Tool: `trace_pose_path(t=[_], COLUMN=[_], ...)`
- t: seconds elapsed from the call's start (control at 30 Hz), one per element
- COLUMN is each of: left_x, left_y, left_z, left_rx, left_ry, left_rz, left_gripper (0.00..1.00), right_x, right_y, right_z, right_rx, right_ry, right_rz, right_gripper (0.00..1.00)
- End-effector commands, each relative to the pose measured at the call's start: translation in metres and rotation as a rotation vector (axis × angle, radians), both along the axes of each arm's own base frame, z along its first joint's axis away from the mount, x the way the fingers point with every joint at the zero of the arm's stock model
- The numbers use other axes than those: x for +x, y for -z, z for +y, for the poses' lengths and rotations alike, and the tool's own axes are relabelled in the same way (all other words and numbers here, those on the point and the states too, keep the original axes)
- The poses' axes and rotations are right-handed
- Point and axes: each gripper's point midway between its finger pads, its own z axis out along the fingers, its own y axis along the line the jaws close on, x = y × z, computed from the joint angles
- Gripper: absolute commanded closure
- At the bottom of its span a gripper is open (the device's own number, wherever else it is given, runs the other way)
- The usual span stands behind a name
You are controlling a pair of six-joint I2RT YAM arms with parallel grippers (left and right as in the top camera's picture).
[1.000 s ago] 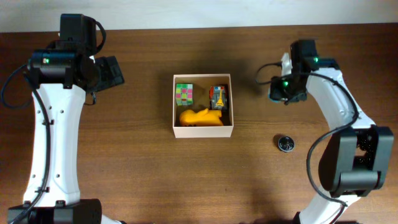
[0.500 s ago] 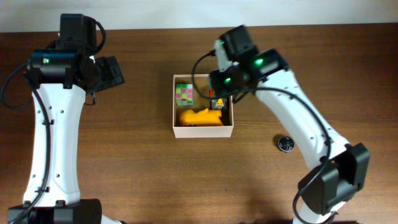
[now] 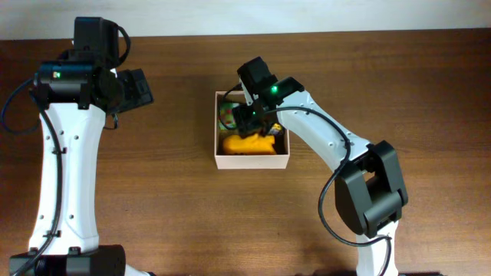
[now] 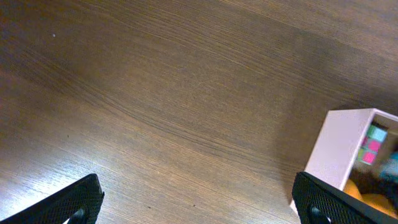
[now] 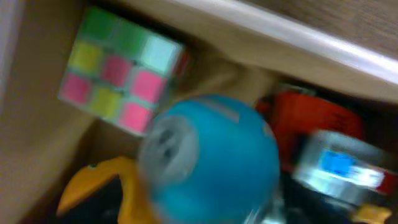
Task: Pack container
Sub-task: 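Carry the blue ball left with the right gripper and drop it into the box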
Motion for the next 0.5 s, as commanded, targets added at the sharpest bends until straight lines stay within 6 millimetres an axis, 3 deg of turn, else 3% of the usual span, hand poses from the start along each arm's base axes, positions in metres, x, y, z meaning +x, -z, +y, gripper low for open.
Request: trace_pose_path(t=[0.0, 0.17, 0.27, 0.37, 0.47], left_x=[-0.003, -0.003, -0.003, -0.003, -0.003], left_y=[-0.015, -0.015, -0.015, -0.015, -0.015], left_z=[0.002, 0.002, 0.002, 0.002, 0.002], left_rx=[0.006, 0.006, 0.006, 0.006, 0.006], left_ry=[0.003, 0.003, 0.002, 0.002, 0.003], left_rz=[-0.042, -0.042, -0.041, -0.042, -0.042], left_gripper=[0.01, 0.01, 0.01, 0.01, 0.01], right_x=[0.003, -0.002, -0.011, -0.025, -0.041], right_y=[-0.030, -0.094, -0.137, -0.170, -0.184], right_z=[-0.005, -0.009, -0.023, -0.049, -0.094], right_rx=[0.006, 0.052, 0.070, 0.062, 0.002], right_ry=[0.012, -0.010, 0.011, 0.052, 0.173], right_rz=[-0.057, -0.167, -0.243, -0.278, -0.259], right_gripper=[0.18, 0.17, 0.16, 0.17, 0.16])
